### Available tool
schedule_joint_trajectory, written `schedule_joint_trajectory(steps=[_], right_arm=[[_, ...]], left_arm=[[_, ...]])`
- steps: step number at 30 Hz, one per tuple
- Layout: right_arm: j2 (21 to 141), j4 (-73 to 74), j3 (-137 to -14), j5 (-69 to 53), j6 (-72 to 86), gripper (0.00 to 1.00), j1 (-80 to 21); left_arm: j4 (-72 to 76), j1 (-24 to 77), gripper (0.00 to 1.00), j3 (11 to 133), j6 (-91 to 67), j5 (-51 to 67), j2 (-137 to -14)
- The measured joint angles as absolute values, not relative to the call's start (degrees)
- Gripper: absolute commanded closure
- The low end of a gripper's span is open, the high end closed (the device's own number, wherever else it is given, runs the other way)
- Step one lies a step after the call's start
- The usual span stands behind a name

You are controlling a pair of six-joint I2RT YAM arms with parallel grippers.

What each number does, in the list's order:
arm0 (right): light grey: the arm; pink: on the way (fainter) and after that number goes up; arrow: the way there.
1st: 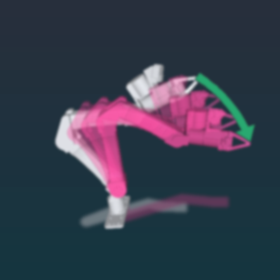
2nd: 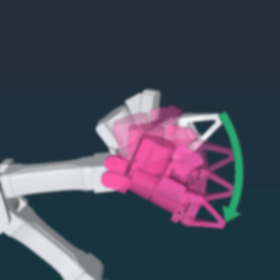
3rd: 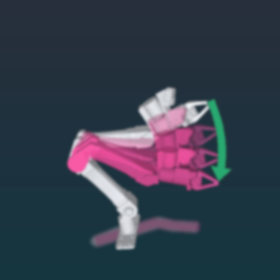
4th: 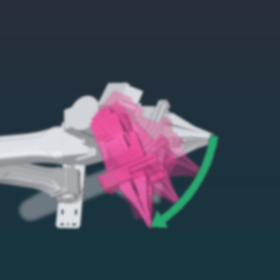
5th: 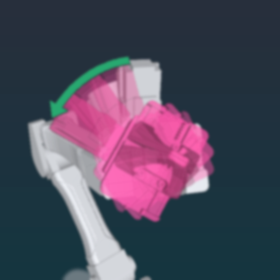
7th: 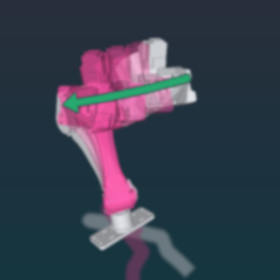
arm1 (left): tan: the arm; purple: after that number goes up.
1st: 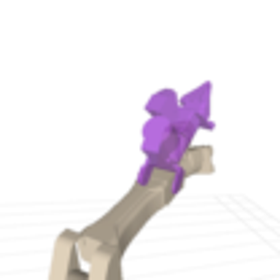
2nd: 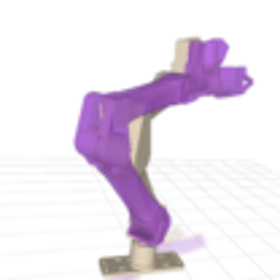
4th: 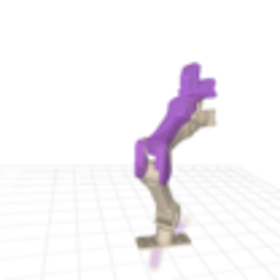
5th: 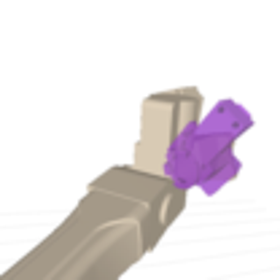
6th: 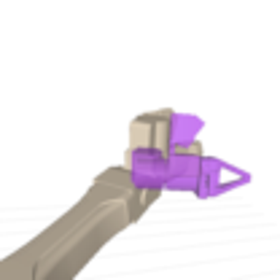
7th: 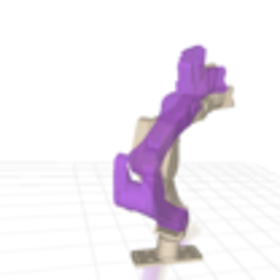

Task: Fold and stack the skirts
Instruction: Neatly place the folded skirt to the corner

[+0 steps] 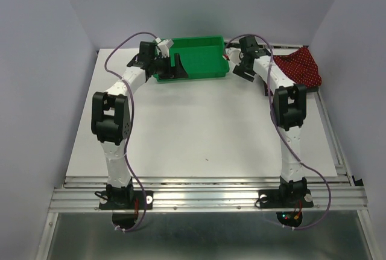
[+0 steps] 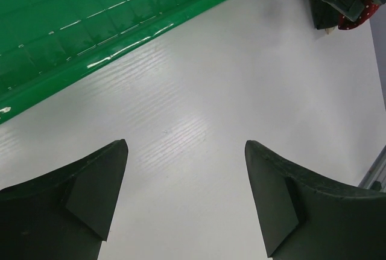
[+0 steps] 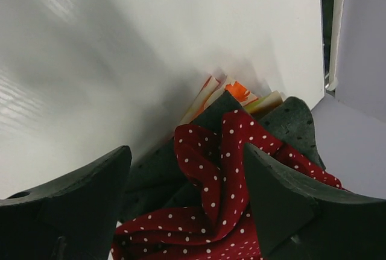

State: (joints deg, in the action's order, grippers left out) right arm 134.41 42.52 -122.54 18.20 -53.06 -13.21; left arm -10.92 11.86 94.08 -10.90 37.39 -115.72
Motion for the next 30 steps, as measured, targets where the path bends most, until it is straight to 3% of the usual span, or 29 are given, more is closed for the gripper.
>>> schedule_joint_trajectory(steps=[12, 17, 22, 26, 29, 30], right_arm=[[136.5, 44.1, -123.3, 24.1, -57.2, 0.23, -13.3], [137.7, 43.0, -123.3, 26.8, -58.8, 0.31, -13.3], [139.8, 41.1, -125.3, 29.3, -59.6, 0.51, -13.3], [140.4, 38.9, -125.6, 31.1, -60.4, 0.73, -13.3], [140.4, 36.7, -125.7, 32.5, -60.8, 0.99, -13.2], [140.4, 36.3, -125.8, 32.7, -60.7, 0.99, -13.2]], left_arm=[[-9.0, 11.8, 0.1, 94.1, -12.4, 39.4, -115.7], [-8.8, 11.7, 0.11, 94.1, -12.7, 40.0, -115.7], [-8.4, 11.5, 0.11, 92.8, -12.9, 40.4, -115.7], [-8.4, 11.4, 0.11, 92.3, -13.0, 40.5, -115.7], [-8.3, 11.2, 0.11, 92.2, -13.2, 40.6, -115.7], [-8.3, 11.1, 0.11, 92.2, -13.3, 40.6, -115.7]])
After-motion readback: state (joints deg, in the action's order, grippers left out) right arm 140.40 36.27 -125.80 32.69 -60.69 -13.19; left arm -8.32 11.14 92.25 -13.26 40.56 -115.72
